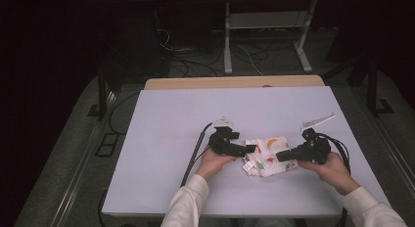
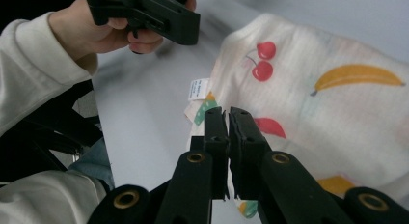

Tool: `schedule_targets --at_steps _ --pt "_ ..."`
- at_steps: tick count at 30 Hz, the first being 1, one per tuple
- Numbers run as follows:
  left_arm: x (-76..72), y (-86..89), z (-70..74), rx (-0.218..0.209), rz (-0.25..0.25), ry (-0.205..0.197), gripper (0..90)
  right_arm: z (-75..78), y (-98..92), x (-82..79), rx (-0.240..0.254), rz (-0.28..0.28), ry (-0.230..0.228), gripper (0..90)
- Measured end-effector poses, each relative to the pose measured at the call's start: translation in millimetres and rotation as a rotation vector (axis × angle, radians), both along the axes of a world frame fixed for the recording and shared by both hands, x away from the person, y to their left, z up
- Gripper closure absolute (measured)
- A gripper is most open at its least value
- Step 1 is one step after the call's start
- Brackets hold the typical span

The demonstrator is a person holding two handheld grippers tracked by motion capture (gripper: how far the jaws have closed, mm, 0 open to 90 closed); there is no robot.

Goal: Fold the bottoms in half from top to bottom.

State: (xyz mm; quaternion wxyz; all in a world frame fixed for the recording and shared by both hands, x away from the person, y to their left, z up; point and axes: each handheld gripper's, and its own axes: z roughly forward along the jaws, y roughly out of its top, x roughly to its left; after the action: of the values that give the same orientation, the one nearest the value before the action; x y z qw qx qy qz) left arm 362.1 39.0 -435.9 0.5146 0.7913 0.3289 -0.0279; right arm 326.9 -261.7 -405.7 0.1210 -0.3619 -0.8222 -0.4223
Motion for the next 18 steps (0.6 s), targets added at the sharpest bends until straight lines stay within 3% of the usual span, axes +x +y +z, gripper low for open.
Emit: schedule_targets --at_steps 10,18 --pt "2.1 3.0 4.9 0.032 -0.014 0.017 4.3 21.8 -3.8 14.0 -0.028 -0.028 -0.058 75.0" --pt "7.6 -0.1 11.2 0.043 -0.031 0.022 1.1 26.7 -6.9 33.6 -0.06 -0.055 -0.087 48.2"
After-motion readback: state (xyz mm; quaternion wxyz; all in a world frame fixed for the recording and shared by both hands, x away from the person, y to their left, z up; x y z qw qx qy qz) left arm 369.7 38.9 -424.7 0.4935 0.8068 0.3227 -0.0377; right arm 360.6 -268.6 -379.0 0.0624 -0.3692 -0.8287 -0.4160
